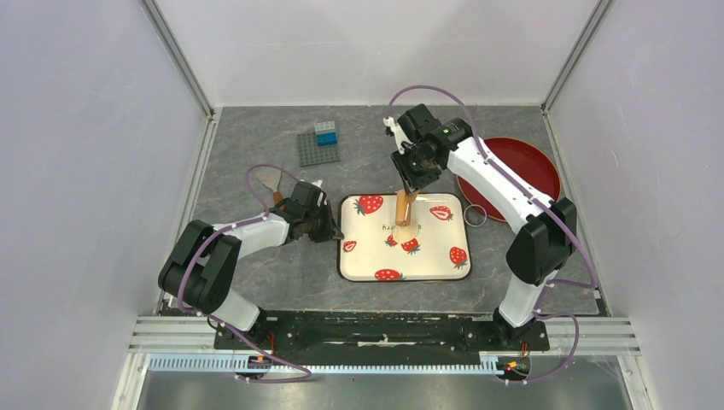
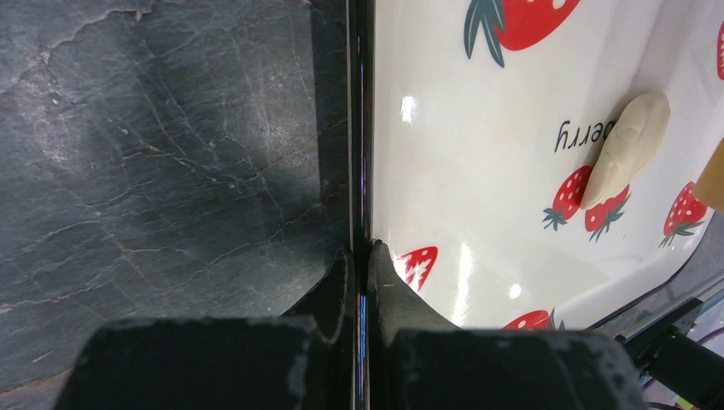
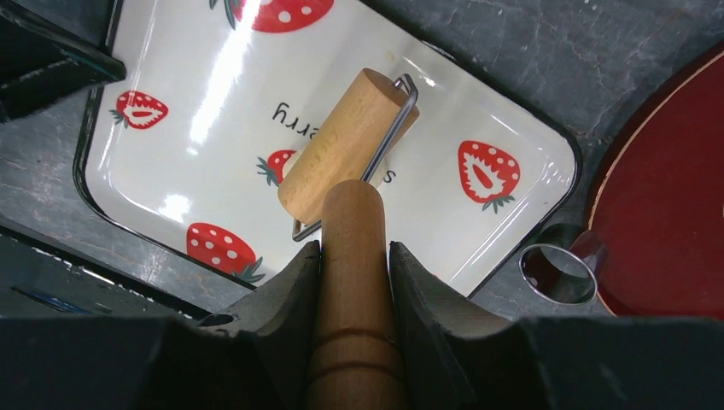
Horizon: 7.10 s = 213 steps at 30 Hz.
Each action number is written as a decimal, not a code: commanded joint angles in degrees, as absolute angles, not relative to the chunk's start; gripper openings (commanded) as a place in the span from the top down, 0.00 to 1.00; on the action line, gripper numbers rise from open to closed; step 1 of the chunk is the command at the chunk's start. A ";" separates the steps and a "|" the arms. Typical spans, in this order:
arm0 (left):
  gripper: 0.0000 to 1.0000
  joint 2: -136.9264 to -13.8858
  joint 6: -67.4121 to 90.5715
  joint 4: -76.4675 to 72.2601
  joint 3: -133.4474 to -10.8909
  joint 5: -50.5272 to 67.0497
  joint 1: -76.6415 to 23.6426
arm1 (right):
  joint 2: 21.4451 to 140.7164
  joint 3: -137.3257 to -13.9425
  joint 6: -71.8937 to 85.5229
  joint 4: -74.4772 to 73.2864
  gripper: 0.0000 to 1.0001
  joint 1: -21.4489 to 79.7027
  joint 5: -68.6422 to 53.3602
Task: Roll out the dumpling wrappers from the dough
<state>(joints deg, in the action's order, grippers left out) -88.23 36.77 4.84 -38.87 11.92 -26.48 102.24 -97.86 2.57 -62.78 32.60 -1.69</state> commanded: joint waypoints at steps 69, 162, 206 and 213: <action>0.98 -92.19 35.09 11.99 -36.49 5.80 -27.16 | 94.13 -59.40 10.36 -34.01 1.00 30.96 -10.17; 0.98 -91.93 35.16 11.95 -36.30 5.55 -27.25 | 81.80 -30.44 24.91 -16.02 1.00 37.38 7.28; 0.98 -92.11 35.24 11.95 -36.43 5.70 -27.33 | 69.26 -54.81 15.96 -16.53 1.00 40.08 11.96; 0.98 -92.06 35.07 11.95 -36.42 5.72 -27.33 | 76.75 -57.16 16.55 -17.76 1.00 39.90 9.54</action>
<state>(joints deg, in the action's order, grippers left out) -88.33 36.77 4.99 -39.00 11.99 -26.48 74.08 -54.76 16.88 -19.27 39.81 11.25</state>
